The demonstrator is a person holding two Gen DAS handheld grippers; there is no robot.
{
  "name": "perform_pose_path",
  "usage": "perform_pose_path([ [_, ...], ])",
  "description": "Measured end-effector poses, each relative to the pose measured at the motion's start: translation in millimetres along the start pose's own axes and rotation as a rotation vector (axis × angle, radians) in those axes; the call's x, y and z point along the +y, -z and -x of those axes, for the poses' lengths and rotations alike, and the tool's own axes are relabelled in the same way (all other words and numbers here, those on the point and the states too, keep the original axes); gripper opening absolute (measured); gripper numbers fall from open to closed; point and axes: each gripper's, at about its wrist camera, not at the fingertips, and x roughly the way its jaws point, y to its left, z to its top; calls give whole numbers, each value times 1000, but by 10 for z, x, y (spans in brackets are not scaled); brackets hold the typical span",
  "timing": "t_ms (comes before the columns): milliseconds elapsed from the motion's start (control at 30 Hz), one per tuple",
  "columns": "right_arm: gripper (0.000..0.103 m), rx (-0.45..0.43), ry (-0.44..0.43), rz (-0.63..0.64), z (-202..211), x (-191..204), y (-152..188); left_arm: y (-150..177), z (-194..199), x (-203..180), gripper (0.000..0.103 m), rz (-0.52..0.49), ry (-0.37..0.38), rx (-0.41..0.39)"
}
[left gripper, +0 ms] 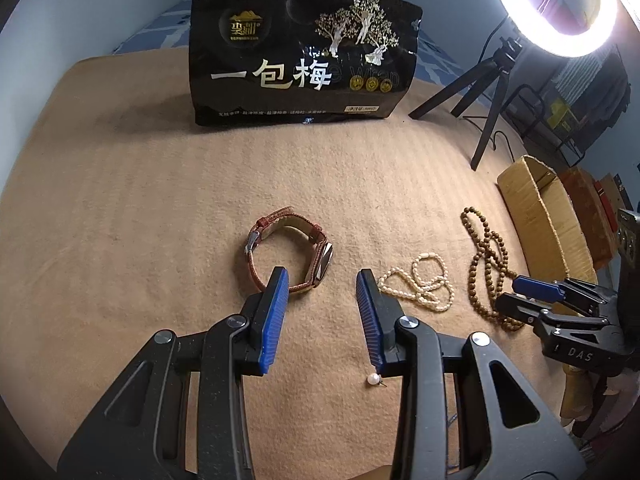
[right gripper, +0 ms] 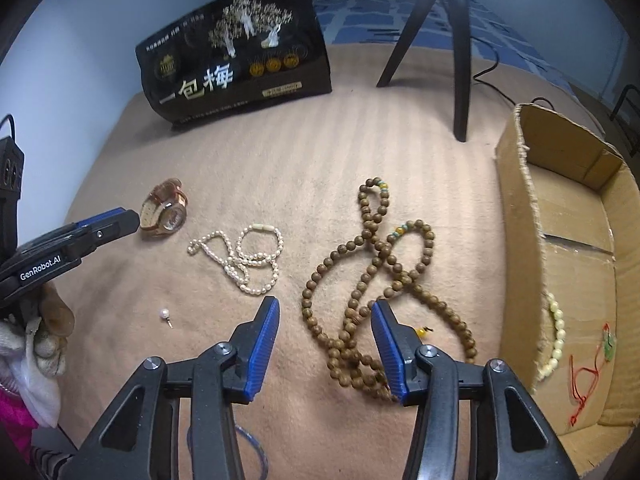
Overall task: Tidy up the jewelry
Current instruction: 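Grasp the brown leather watch with the left tool while the right tool grasps the wooden bead mala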
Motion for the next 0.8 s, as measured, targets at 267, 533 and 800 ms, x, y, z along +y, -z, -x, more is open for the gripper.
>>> perform_pose_path([
  [267,50,40,35,27,-202,39,-17,-13,-141,-12,35,-13,-6,16],
  [533,50,59,39,43,-278,38,-31,-7,-257,-79,35,-48,-20,29],
  [800,50,84,55,47,-287,-34,-18,-27,-373,-25,35,-54,-64,32],
])
